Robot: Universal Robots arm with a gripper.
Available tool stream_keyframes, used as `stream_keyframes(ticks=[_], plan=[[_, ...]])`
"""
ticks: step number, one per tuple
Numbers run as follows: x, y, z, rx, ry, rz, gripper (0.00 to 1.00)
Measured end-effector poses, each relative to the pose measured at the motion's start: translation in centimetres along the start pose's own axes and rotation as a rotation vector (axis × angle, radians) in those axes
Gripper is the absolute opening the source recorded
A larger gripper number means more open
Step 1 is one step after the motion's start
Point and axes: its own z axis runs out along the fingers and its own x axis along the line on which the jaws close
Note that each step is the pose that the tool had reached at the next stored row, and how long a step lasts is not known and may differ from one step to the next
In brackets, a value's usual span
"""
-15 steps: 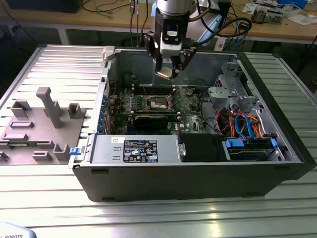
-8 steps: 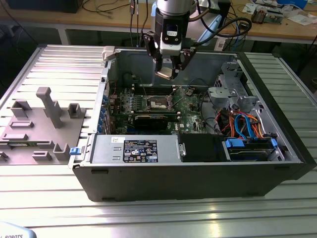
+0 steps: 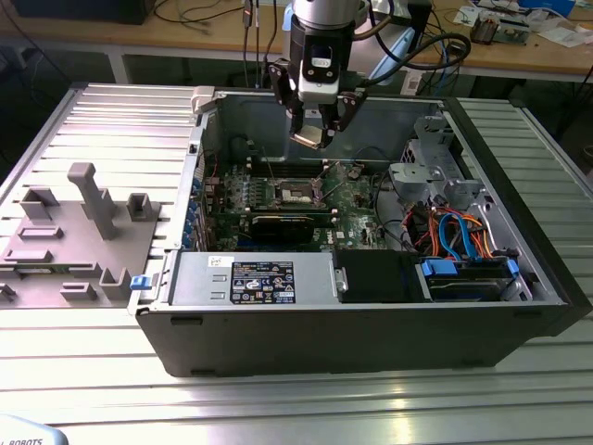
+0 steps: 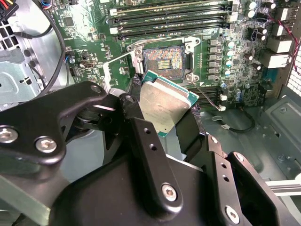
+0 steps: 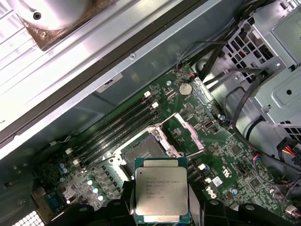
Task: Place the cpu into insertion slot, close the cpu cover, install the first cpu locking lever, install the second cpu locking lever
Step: 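Place the cpu into insertion slot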
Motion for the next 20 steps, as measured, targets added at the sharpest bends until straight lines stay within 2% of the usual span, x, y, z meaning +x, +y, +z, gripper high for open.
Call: stream_keyframes(ticks=[20], plan=[[0.00,0.00,0.00,-0.0005,-0.0018,0.029,0.54]])
